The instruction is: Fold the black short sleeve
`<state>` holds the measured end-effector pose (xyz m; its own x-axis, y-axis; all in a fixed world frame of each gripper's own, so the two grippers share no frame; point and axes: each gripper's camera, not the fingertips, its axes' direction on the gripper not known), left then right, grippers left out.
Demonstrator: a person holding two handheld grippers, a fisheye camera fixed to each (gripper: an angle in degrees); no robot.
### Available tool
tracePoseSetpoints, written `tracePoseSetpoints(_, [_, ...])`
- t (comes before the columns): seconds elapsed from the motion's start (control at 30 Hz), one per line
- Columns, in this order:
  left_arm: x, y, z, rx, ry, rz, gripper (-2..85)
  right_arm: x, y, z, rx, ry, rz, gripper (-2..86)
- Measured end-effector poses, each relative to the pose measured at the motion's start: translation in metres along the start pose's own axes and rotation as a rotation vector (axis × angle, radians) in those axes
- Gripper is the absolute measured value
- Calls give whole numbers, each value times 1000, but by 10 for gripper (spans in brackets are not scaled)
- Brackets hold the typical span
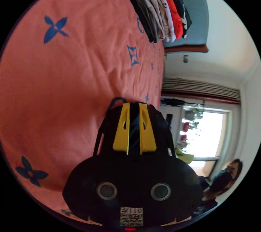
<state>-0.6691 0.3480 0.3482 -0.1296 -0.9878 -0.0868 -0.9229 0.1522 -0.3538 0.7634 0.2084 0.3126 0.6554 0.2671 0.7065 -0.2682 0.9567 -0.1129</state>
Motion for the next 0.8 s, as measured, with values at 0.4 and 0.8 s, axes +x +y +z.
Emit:
tracePoseSetpoints(0.4, [37,104,18,-268,-440,628,70,-169,158,52,-7,517,-754,7])
tracePoseSetpoints(0.8, [-30,165,104,-520,-556,594,51,-171,251,122,-95,669,-691,28])
